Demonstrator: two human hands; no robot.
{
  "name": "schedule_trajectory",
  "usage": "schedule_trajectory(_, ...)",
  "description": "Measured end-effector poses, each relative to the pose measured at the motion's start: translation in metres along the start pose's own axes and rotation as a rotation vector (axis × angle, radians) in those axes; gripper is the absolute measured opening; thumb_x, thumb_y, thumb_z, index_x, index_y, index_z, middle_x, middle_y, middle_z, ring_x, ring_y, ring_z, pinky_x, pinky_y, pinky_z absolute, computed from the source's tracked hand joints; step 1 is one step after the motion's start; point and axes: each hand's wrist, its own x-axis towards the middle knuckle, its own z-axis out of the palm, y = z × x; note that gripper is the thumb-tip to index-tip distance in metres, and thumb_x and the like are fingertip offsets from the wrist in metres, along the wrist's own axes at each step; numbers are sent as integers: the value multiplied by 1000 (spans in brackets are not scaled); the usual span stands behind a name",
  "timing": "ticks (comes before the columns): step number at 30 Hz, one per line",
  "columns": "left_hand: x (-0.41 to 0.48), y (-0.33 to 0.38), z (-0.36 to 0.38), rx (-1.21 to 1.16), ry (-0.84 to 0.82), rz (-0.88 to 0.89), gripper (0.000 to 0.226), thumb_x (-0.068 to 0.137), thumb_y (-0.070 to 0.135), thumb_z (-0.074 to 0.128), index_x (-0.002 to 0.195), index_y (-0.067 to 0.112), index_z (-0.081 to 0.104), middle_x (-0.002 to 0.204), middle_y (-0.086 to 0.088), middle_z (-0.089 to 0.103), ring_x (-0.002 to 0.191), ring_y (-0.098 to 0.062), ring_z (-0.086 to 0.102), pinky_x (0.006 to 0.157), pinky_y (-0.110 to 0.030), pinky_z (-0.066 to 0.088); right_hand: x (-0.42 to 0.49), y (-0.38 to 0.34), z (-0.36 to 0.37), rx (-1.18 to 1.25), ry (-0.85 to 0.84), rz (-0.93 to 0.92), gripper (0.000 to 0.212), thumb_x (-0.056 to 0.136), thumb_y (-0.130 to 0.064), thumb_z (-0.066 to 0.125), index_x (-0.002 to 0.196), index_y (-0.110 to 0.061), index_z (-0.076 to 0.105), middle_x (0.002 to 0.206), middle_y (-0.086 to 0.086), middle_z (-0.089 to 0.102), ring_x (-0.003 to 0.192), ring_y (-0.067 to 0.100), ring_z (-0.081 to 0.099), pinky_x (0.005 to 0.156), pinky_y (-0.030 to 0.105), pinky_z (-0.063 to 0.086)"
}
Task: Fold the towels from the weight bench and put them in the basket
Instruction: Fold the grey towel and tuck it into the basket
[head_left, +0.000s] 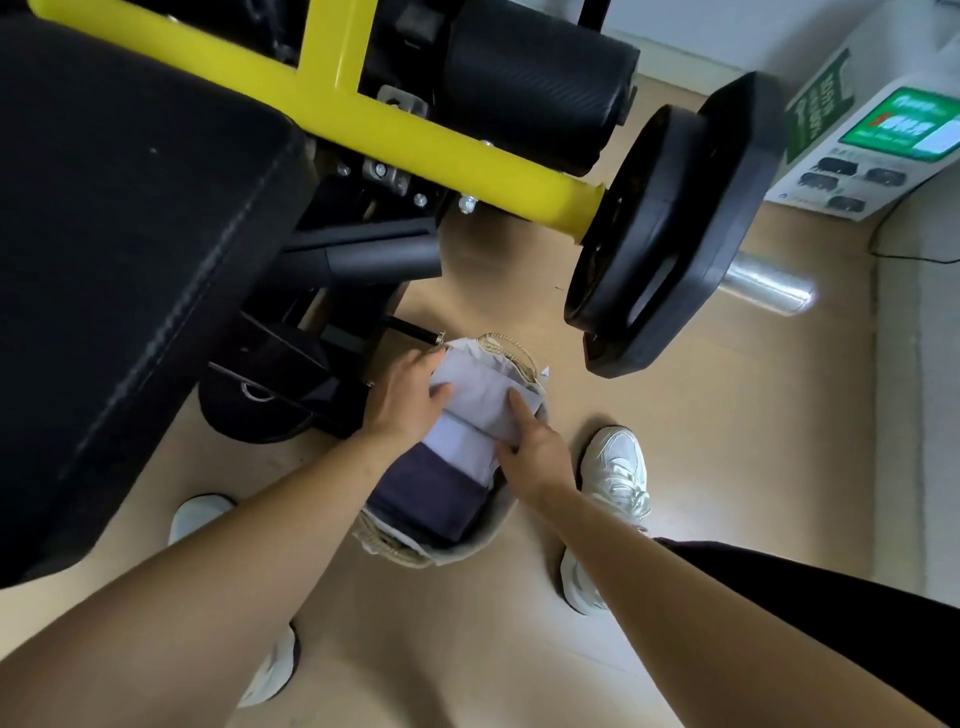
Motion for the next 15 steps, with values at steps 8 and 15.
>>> schedule_trajectory(8, -41, -28, -4, 166, 99, 96, 71, 85, 22, 79, 148, 20, 47, 134, -11, 53, 115, -36, 55, 88, -49, 53, 4, -6, 1, -623, 212, -202, 84, 80, -60, 65, 146, -16, 39, 138, 20, 39, 123, 41, 40, 99, 49, 40)
schedule_trajectory(15, -83, -57, 13, 62, 28, -64, 70, 96, 12, 62, 159, 12, 31, 157, -15, 40, 131, -41, 48, 109, -50, 42, 13, -14, 16, -620, 42, -450, 115, 76, -81, 53, 157, -34, -12, 168, 12, -4, 153, 43, 1, 122, 55, 11)
